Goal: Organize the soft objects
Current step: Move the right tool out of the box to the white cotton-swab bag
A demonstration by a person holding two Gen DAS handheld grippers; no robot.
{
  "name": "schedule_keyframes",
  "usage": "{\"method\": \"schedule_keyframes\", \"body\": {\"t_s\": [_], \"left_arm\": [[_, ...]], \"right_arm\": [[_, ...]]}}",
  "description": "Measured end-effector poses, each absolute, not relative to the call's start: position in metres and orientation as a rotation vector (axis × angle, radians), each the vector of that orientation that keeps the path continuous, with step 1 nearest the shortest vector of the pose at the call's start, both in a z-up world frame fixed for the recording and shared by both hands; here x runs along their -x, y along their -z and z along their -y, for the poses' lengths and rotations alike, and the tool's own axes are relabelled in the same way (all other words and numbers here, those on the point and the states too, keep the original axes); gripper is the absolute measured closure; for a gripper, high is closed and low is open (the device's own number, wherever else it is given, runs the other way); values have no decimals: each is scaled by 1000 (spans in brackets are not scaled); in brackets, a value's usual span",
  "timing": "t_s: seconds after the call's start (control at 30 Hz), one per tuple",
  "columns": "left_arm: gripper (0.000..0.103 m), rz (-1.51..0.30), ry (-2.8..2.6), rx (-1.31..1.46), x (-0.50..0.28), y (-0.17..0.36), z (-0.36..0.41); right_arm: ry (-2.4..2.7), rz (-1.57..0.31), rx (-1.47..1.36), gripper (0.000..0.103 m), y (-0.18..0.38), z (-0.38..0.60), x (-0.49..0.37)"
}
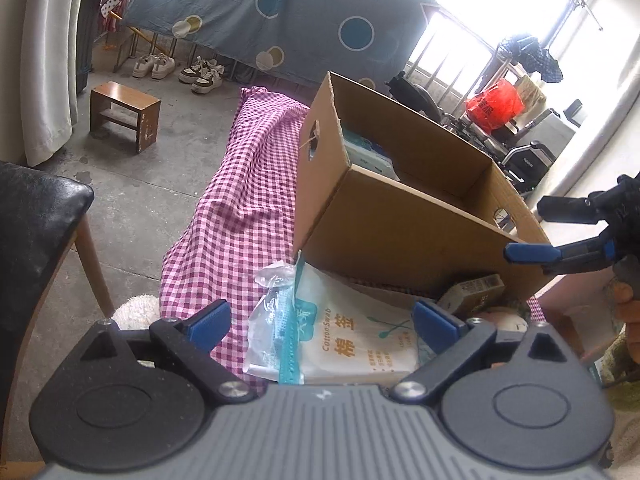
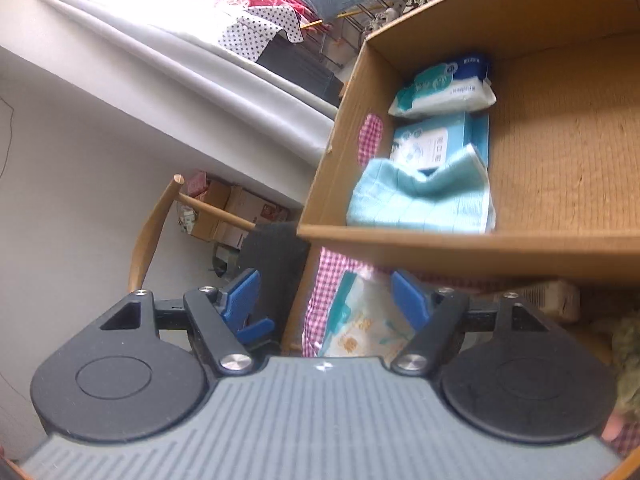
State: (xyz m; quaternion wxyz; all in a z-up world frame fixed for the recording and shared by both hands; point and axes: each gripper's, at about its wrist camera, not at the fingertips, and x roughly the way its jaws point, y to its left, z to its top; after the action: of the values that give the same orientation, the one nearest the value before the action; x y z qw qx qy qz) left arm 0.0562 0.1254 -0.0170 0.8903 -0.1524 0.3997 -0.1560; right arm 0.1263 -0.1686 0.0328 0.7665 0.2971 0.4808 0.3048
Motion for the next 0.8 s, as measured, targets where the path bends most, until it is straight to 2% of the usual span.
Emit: {"method": "schedule_keyframes", "body": {"t_s": [0.03,0.1,0.17,0.23,0.4,0.6,0.8], "left_arm": [[14,-840,337,307,-57,19,-122],[31,-866,344,292,-61,25,-115],[38,-884,353,283,-65,29,-111],[44,-894,366,272,-69,34,-108],[63,-949,347,217,-79,47,-100],[64,-974,323,224,-82,57,-100],[60,-991,316,219,-77,51,-96]], "right_arm": [[-663,-1066,-628,33,-22,160,-117],[-658,-1089,-587,38,-1,144,-106],[-630,-1126,-544,46,17,131,-100],[-605,-1169,-510,49,30,120,-99],[-569,-1265,-418,49,54,94,-107],[-582,-1307,-408,42,64,82,-120],[-590,-1280,-459,42,66,91,-127]]}}
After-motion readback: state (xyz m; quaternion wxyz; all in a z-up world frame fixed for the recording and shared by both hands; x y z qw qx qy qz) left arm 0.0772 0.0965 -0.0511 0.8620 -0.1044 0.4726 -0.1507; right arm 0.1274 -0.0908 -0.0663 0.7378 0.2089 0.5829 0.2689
